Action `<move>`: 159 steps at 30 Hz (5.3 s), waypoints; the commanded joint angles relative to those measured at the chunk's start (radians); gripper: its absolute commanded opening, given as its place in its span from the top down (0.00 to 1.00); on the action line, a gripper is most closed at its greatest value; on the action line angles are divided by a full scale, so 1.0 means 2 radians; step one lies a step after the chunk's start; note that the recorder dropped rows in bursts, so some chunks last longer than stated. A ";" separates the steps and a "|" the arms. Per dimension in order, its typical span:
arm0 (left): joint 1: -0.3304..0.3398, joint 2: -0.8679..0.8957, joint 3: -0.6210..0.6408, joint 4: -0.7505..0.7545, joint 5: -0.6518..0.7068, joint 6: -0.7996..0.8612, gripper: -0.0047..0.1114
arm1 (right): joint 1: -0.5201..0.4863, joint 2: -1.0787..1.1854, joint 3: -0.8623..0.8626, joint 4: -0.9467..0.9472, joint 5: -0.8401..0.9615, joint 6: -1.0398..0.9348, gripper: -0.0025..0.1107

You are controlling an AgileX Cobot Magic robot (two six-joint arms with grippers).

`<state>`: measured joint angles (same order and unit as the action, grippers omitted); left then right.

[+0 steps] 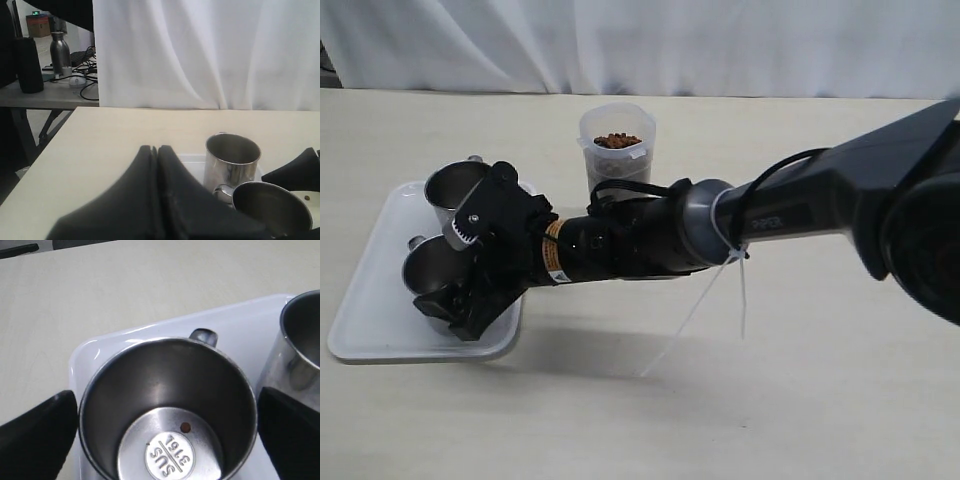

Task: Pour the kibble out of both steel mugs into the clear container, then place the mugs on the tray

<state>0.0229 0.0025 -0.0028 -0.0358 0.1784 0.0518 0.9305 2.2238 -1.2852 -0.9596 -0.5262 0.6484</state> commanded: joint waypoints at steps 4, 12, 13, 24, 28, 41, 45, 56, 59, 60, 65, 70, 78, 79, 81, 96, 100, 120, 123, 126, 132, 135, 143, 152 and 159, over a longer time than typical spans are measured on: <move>-0.003 -0.001 0.001 -0.001 -0.002 -0.001 0.96 | 0.001 -0.068 0.004 -0.011 0.037 0.023 0.20; -0.003 -0.001 0.001 -0.001 -0.002 -0.001 0.96 | 0.001 -0.264 0.101 -0.158 0.197 0.285 0.44; -0.003 -0.001 0.001 -0.001 -0.002 -0.001 0.96 | 0.001 -0.296 0.130 -0.163 0.207 0.289 0.58; -0.003 -0.001 0.001 -0.001 -0.002 -0.001 0.96 | 0.001 -0.680 0.472 -0.150 0.272 0.285 0.93; -0.003 -0.001 0.001 -0.001 -0.002 -0.001 0.96 | 0.001 -0.809 0.545 -0.150 0.278 0.287 0.93; -0.003 -0.001 0.001 -0.001 -0.002 -0.001 0.96 | -0.036 -1.112 0.605 -0.150 0.263 0.287 0.93; -0.003 -0.001 0.001 0.001 -0.003 -0.001 0.96 | -0.261 -1.112 0.603 -0.150 0.189 0.287 0.93; -0.003 -0.001 0.001 0.000 -0.003 -0.001 0.96 | -0.371 -1.112 0.643 0.416 0.319 -0.257 0.93; -0.003 -0.001 0.001 0.000 -0.003 -0.001 0.96 | -0.371 -1.112 0.643 0.461 0.318 -0.333 0.93; -0.003 -0.001 0.001 0.000 -0.003 -0.001 0.96 | -0.371 -1.112 0.643 0.461 0.318 -0.333 0.93; -0.003 -0.001 0.001 0.000 -0.003 -0.001 0.96 | -0.371 -1.112 0.643 0.469 0.318 -0.331 0.93; -0.003 -0.001 0.001 0.000 -0.003 -0.001 0.96 | -0.371 -1.112 0.643 0.494 0.320 -0.345 0.93; -0.003 -0.001 0.001 0.000 -0.003 -0.001 0.96 | -0.371 -1.112 0.643 0.494 0.350 -0.347 0.93; -0.003 -0.001 0.001 0.000 -0.003 -0.001 0.96 | -0.371 -1.112 0.643 0.494 0.350 -0.347 0.93; -0.003 -0.001 0.001 0.000 -0.003 -0.001 0.96 | -0.372 -1.112 0.643 0.494 0.349 -0.345 0.93; -0.003 -0.001 0.001 0.000 -0.003 -0.001 0.96 | -0.372 -1.112 0.643 0.494 0.348 -0.344 0.93; -0.003 -0.001 0.001 0.000 -0.003 -0.001 0.96 | -0.372 -1.112 0.643 0.494 0.348 -0.344 0.93; -0.003 -0.001 0.001 0.000 -0.003 -0.001 0.96 | -0.437 -1.112 0.643 0.495 0.348 -0.343 0.93; -0.003 -0.001 0.001 0.000 -0.003 -0.001 0.96 | -0.436 -1.112 0.643 0.495 0.348 -0.343 0.93; -0.003 -0.001 0.001 0.000 -0.003 -0.001 0.96 | -0.436 -1.112 0.643 0.495 0.348 -0.343 0.93; -0.003 -0.001 0.001 0.000 -0.003 -0.001 0.96 | -0.436 -1.112 0.643 0.495 0.348 -0.343 0.93; -0.003 -0.001 0.001 0.000 -0.003 -0.001 0.96 | -0.436 -1.112 0.643 0.495 0.348 -0.343 0.93; -0.003 -0.001 0.001 0.000 -0.003 -0.001 0.96 | -0.436 -1.112 0.643 0.495 0.348 -0.343 0.93; -0.003 -0.001 0.001 0.000 -0.003 -0.001 0.96 | -0.436 -1.112 0.643 0.495 0.348 -0.343 0.93; -0.003 -0.001 0.001 0.000 -0.003 -0.001 0.96 | -0.423 -1.112 0.643 0.495 0.348 -0.343 0.93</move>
<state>0.0229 0.0025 -0.0028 -0.0358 0.1803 0.0518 0.0716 0.0033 -0.0036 0.0247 0.1644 -0.0337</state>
